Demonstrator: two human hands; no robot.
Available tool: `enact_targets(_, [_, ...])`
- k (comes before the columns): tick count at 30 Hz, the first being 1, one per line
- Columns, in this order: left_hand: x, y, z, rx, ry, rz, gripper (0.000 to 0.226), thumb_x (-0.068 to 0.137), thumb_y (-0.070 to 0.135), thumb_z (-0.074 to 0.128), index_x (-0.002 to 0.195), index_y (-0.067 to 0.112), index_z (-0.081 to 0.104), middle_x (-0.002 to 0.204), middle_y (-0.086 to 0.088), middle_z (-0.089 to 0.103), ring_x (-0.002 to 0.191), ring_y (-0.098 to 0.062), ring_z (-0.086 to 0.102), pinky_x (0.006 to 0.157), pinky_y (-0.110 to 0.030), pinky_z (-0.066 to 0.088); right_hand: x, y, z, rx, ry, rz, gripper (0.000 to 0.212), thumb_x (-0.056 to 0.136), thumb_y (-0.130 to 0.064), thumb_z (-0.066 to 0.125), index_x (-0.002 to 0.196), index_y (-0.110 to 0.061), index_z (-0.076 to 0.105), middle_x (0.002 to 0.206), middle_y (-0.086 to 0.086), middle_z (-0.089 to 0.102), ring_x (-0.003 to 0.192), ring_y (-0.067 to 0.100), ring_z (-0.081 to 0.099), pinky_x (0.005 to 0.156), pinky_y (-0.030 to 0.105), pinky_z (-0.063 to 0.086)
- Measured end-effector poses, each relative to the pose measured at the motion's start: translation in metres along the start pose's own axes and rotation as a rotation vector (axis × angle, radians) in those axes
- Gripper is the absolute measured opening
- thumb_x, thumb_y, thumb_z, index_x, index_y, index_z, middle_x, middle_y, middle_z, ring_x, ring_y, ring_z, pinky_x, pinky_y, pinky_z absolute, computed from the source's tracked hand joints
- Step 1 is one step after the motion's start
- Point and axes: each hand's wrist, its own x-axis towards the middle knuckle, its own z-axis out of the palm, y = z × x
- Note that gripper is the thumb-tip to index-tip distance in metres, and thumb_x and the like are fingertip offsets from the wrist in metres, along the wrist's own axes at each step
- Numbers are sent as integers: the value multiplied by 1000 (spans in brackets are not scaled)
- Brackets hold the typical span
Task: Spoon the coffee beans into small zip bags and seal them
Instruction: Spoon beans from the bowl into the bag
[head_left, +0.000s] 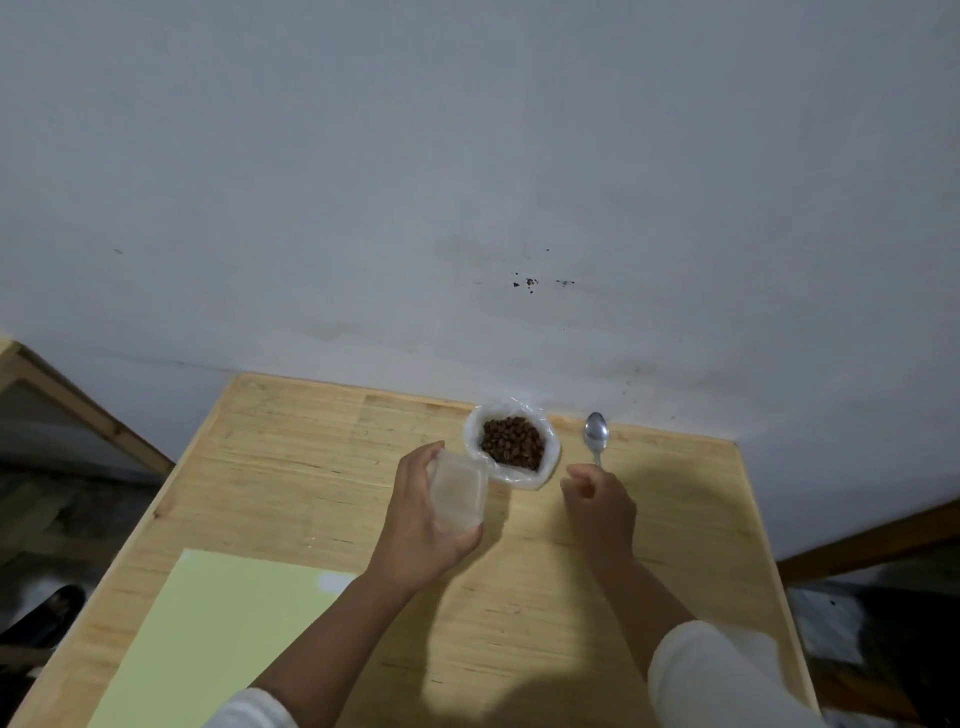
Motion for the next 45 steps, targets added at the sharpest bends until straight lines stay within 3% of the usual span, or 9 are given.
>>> enact_targets(4, [0,-3,9,5,16,-38,98,54,20,89,135,14,34,127,6,36,108,20,37,81,6,31,21,41,-1,-161,29,71,27,83,-3,57,109,-5,65,108,16,60,100,30,56,82,29,40])
enact_targets(9, [2,-5,20,42,49,-74,97,54,25,89,134,14,36,127,7,38,108,8,37,85,6,29,30,55,5,-256,56,78,14,79,2,57,91,3,64,89,22,61,89,39,54,66,31,33])
enact_targets(14, [8,-6,22,60,70,-79,95,55,23,89,134,12,36,125,6,37,105,8,36,83,7,28,37,52,10,-177,61,230,24,81,2,56,104,2,62,100,22,65,98,37,57,79,35,42])
enact_targets(18, [10,-6,21,76,87,-93,95,55,24,89,133,10,36,125,4,38,104,7,35,84,7,27,42,50,5,-85,32,318,18,87,-8,54,100,-1,64,102,18,65,96,32,57,73,25,34])
enact_targets(25, [22,-4,-1,117,68,-85,97,58,21,87,137,7,32,130,-5,38,106,1,33,85,0,26,23,19,-5,184,227,102,18,89,-7,46,104,-10,56,80,12,67,74,28,62,67,30,46])
enact_targets(29, [25,-5,-19,166,57,-63,97,58,20,87,137,9,32,128,1,35,106,0,34,87,-8,29,12,-1,-3,263,218,-90,16,87,-6,54,83,-20,59,62,0,65,56,11,62,57,17,47])
enact_targets(33, [14,-9,-13,167,-7,-110,95,58,23,86,135,10,33,126,2,36,109,-5,37,90,-19,35,3,-10,6,368,154,-172,12,83,-12,63,75,-21,64,64,1,69,62,16,67,62,32,55])
enact_targets(40, [11,-7,9,101,-58,-123,83,64,24,83,131,15,35,119,9,32,105,-1,36,81,-5,31,5,2,7,247,246,-172,14,91,-12,50,79,-13,57,59,8,62,57,26,61,55,29,45])
enact_targets(45, [23,-1,20,111,-92,-120,85,65,29,81,133,14,31,121,8,28,109,-3,34,86,-6,28,12,1,18,375,165,52,18,93,-7,43,85,-13,57,67,6,65,59,19,63,53,19,49])
